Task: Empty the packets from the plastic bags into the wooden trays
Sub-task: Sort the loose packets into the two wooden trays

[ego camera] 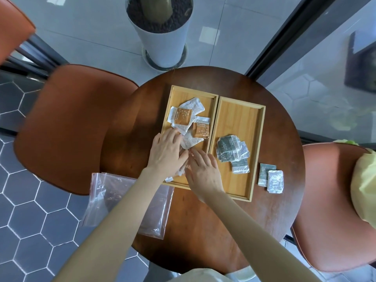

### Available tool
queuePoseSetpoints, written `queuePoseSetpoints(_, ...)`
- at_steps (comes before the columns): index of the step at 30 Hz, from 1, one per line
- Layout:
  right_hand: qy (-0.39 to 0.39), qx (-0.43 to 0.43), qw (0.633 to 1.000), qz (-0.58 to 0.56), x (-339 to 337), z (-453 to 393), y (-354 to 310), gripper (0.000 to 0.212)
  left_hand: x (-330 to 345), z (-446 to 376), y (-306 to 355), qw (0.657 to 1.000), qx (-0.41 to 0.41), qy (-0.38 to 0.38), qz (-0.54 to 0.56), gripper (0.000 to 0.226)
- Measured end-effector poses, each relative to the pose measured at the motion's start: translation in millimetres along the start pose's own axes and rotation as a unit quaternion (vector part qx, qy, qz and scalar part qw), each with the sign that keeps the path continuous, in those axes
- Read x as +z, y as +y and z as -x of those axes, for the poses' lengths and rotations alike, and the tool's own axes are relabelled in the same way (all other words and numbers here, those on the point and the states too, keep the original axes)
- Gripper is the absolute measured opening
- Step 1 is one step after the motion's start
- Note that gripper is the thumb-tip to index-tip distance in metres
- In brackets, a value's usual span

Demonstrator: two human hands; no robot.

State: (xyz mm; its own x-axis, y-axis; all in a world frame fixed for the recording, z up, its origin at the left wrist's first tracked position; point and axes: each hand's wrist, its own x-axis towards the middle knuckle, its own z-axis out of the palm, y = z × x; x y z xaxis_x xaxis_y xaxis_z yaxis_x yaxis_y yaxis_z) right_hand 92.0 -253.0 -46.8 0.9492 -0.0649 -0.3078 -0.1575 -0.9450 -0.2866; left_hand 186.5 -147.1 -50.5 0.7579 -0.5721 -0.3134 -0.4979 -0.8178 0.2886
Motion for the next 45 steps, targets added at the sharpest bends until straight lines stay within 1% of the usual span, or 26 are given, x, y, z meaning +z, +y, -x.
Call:
queuePoseSetpoints(1, 0.010, 0.010, 1.000, -0.011, -2, 0, -1, 0.037, -1, -2, -1, 1.000, 0.003, 0.004, -0.004, 0.048)
queuePoseSetpoints(3, 0.017, 0.022, 0.999, -0.015, -8, -5, -1, 0.044, -2, -4, -2, 1.000, 0.007, -0.008, -0.021, 0.056)
queuePoseSetpoints(5, -0.019, 0.014, 1.000, -0.003, -10, -11, 0, 0.051, -2, -6, -3, 0.999, 0.009, -0.016, -0.037, 0.056)
queuePoseSetpoints(7, -0.077, 0.005, 0.997, -0.004, -10, -14, 4, 0.055, -3, -6, -4, 0.999, 0.011, -0.011, -0.037, 0.051)
queuePoseSetpoints(8, -0.086, -0.001, 0.996, 0.000, -10, -14, 5, 0.056, -4, -5, -5, 0.999, 0.012, -0.005, -0.035, 0.049)
queuePoseSetpoints(10, -0.080, -0.007, 0.997, -0.007, -12, -14, 7, 0.053, -4, -3, -6, 0.999, 0.018, -0.004, -0.037, 0.047)
queuePoseSetpoints(13, -0.057, -0.012, 0.998, -0.040, -22, -16, 9, 0.040, -3, 1, -8, 0.999, 0.027, -0.010, -0.034, 0.045)
queuePoseSetpoints(15, -0.041, -0.014, 0.998, -0.037, -28, -16, 10, 0.031, -5, 4, -6, 0.999, 0.032, 0.004, -0.033, 0.043)
queuePoseSetpoints(17, -0.059, -0.011, 0.998, -0.033, -35, -13, 12, 0.025, -11, 8, -1, 0.999, 0.026, 0.033, -0.023, 0.040)
queuePoseSetpoints(18, -0.073, -0.005, 0.997, -0.036, -37, -11, 14, 0.024, -14, 10, 1, 0.998, 0.022, 0.047, -0.017, 0.037)
queuePoseSetpoints(20, -0.106, 0.034, 0.991, -0.068, -43, -5, 21, 0.025, -20, 13, 7, 0.998, 0.015, 0.059, 0.002, 0.030)
queuePoseSetpoints(21, -0.116, 0.062, 0.987, -0.096, -45, 0, 27, 0.026, -21, 14, 10, 0.998, 0.007, 0.054, 0.024, 0.028)
queuePoseSetpoints(23, -0.109, 0.113, 0.975, -0.155, -49, 15, 42, 0.025, -22, 17, 21, 0.993, -0.028, 0.036, 0.106, 0.027)
queuePoseSetpoints(25, -0.073, 0.168, 0.956, -0.229, -53, 32, 58, 0.024, -19, 17, 35, 0.974, -0.086, 0.006, 0.209, 0.028)
queuePoseSetpoints(27, -0.038, 0.233, 0.928, -0.288, -56, 49, 75, 0.024, -12, 15, 51, 0.939, -0.146, -0.024, 0.310, 0.028)
queuePoseSetpoints(28, -0.028, 0.265, 0.918, -0.295, -55, 58, 83, 0.025, -8, 14, 60, 0.923, -0.165, -0.035, 0.345, 0.028)
queuePoseSetpoints(29, -0.020, 0.296, 0.910, -0.291, -54, 66, 92, 0.026, -5, 13, 70, 0.918, -0.167, -0.050, 0.356, 0.027)
queuePoseSetpoints(30, -0.009, 0.327, 0.901, -0.286, -51, 75, 100, 0.026, -1, 12, 80, 0.925, -0.151, -0.065, 0.343, 0.027)
queuePoseSetpoints(32, 0.021, 0.384, 0.871, -0.305, -47, 92, 115, 0.026, 5, 13, 105, 0.942, -0.113, -0.098, 0.300, 0.026)
queuePoseSetpoints(34, 0.048, 0.435, 0.833, -0.339, -42, 105, 129, 0.025, 14, 10, 127, 0.941, -0.088, -0.120, 0.304, 0.028)
queuePoseSetpoints(35, 0.060, 0.459, 0.808, -0.364, -39, 110, 136, 0.024, 17, 8, 139, 0.939, -0.081, -0.128, 0.310, 0.028)
queuePoseSetpoints(38, 0.106, 0.510, 0.718, -0.461, -31, 120, 150, 0.025, 28, -2, 169, 0.936, -0.070, -0.145, 0.314, 0.025)
queuePoseSetpoints(40, 0.136, 0.531, 0.675, -0.493, -27, 123, 155, 0.029, 34, -9, 185, 0.942, -0.045, -0.144, 0.301, 0.023)
queuePoseSetpoints(42, 0.158, 0.542, 0.661, -0.495, -25, 122, 157, 0.028, 39, -15, 199, 0.950, -0.020, -0.140, 0.280, 0.020)
queuePoseSetpoints(43, 0.167, 0.544, 0.662, -0.488, -24, 121, 157, 0.025, 41, -19, 205, 0.955, -0.010, -0.140, 0.263, 0.022)
queuePoseSetpoints(45, 0.177, 0.547, 0.677, -0.460, -20, 115, 156, 0.020, 46, -26, 214, 0.966, 0.005, -0.147, 0.210, 0.029)
